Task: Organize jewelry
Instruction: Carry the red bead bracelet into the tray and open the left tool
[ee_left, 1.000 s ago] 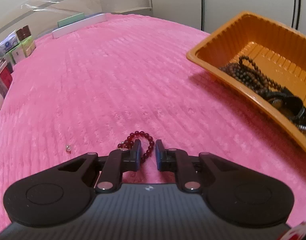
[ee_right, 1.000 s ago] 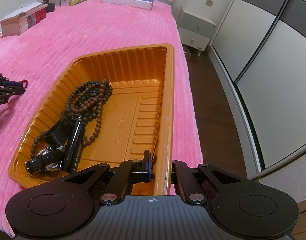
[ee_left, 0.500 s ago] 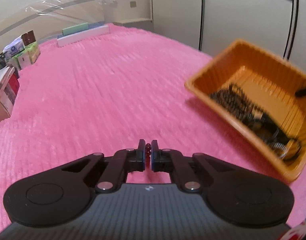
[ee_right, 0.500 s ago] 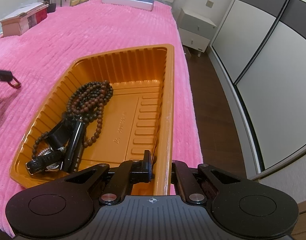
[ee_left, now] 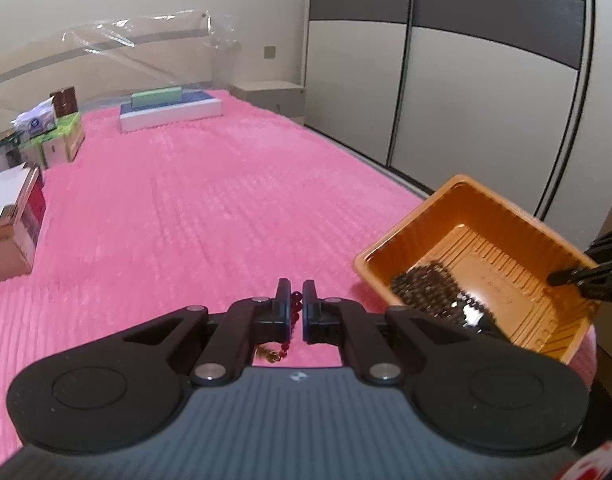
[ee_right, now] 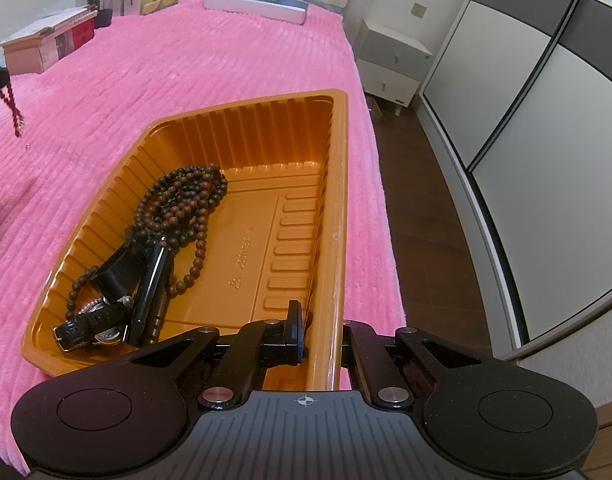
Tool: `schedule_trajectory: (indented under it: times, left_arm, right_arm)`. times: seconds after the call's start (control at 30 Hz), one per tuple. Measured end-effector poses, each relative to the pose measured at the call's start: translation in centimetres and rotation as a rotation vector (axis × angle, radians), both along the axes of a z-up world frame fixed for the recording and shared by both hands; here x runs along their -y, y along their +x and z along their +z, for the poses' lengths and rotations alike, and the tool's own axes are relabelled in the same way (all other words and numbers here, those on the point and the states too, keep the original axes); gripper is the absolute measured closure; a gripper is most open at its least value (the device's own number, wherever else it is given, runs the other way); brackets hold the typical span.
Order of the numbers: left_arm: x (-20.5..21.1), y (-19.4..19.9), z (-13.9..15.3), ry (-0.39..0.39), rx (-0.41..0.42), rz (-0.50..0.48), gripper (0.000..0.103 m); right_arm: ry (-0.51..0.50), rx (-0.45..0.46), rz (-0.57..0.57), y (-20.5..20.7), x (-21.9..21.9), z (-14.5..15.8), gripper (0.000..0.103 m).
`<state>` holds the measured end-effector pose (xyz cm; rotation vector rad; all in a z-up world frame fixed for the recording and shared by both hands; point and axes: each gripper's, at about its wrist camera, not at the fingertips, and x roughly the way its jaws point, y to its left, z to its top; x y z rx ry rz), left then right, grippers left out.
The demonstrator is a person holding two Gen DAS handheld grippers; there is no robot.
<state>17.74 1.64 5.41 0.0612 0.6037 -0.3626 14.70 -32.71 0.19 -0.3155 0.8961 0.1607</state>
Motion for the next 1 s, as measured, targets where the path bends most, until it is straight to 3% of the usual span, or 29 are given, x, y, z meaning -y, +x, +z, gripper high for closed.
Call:
schedule_trajectory:
  times: [0.67, 1.0]
  left_arm:
    - [9.4, -1.8, 0.4, -0.116, -0.012, -0.193, 0.099]
    - [13.7, -2.2, -0.1, -0.121, -0.034, -0.279, 0.099]
  right_arm:
    - [0.005, 0.003, 0.001, -0.1, 0.1, 0.0, 0.099]
    - [0.017, 0.002, -0.001, -0.1, 0.3, 0.0, 0.099]
